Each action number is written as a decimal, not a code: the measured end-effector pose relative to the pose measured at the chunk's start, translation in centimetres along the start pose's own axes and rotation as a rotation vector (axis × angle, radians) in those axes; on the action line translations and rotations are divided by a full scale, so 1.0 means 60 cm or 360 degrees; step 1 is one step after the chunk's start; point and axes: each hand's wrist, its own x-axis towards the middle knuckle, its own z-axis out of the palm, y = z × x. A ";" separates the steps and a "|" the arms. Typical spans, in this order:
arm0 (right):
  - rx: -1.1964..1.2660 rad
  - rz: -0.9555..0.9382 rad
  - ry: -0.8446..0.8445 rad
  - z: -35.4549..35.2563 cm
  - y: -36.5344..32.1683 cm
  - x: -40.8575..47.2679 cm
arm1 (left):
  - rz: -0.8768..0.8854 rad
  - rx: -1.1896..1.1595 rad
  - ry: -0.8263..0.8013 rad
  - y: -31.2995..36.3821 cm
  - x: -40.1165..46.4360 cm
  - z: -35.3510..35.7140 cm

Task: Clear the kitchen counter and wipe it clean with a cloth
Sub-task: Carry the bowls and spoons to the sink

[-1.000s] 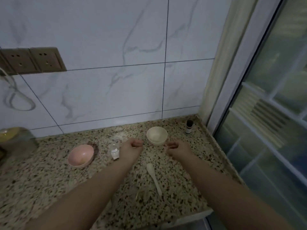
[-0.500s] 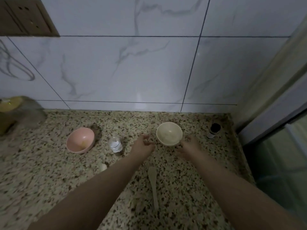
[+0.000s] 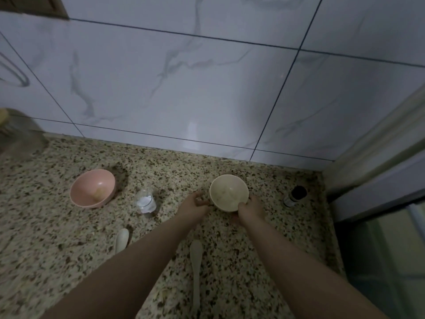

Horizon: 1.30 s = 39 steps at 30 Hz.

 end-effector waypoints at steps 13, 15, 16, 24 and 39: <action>0.0297 -0.0017 -0.0152 0.031 -0.057 -0.058 | 0.0110 -0.0041 -0.0046 0.029 -0.091 -0.099; 0.0378 -0.0059 -0.0219 0.036 -0.084 -0.074 | 0.0181 -0.0111 0.0027 0.042 -0.112 -0.133; 0.0407 -0.0099 -0.0276 0.042 -0.101 -0.085 | 0.0231 -0.0156 0.0072 0.049 -0.124 -0.156; 0.0496 -0.0329 -0.0494 0.107 -0.211 -0.152 | 0.0280 -0.0299 0.0724 -0.003 -0.142 -0.354; 0.0605 -0.0199 -0.0351 0.326 -0.282 -0.299 | -0.0416 -0.0540 0.0314 -0.145 -0.030 -0.545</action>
